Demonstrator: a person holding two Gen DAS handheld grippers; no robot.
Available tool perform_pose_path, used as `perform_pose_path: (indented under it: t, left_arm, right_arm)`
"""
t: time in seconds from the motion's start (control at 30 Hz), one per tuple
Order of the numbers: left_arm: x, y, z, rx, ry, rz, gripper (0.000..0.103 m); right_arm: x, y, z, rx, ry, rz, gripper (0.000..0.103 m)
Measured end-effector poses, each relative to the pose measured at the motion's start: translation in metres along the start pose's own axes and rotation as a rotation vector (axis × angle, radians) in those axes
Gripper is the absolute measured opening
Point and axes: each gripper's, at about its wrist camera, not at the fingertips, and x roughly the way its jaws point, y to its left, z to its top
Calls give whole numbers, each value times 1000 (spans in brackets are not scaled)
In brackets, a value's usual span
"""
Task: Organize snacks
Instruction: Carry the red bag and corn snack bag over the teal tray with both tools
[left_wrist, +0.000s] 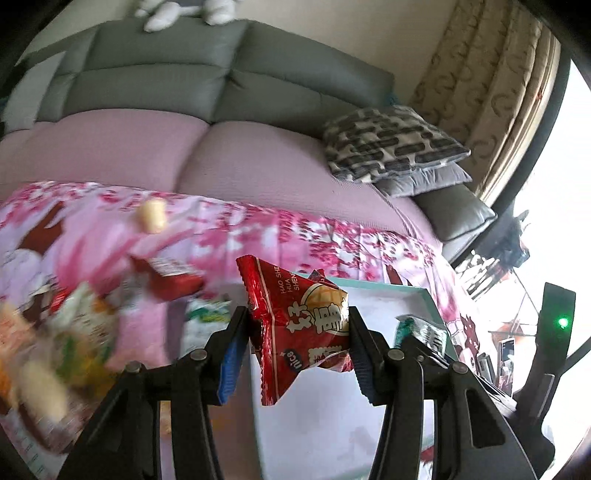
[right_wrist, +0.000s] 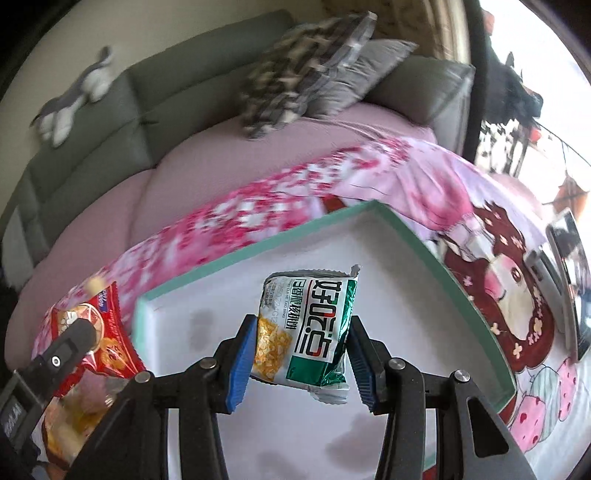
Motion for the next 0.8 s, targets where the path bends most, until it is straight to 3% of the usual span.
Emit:
perform_pose_path:
  t: [0.13, 0.43, 0.63, 0.8]
  left_arm:
    - [34, -12, 6, 14, 43, -3, 53]
    - [85, -39, 0, 60, 130, 40, 53]
    - [95, -46, -7, 82, 165, 122, 54]
    - [95, -44, -8, 62, 167, 112, 54]
  right_arm:
    - [18, -26, 2, 62, 33, -10, 51]
    - [29, -36, -5, 73, 68, -14, 52]
    - [28, -41, -4, 92, 83, -18, 52]
    - [27, -40, -5, 82, 84, -33, 54]
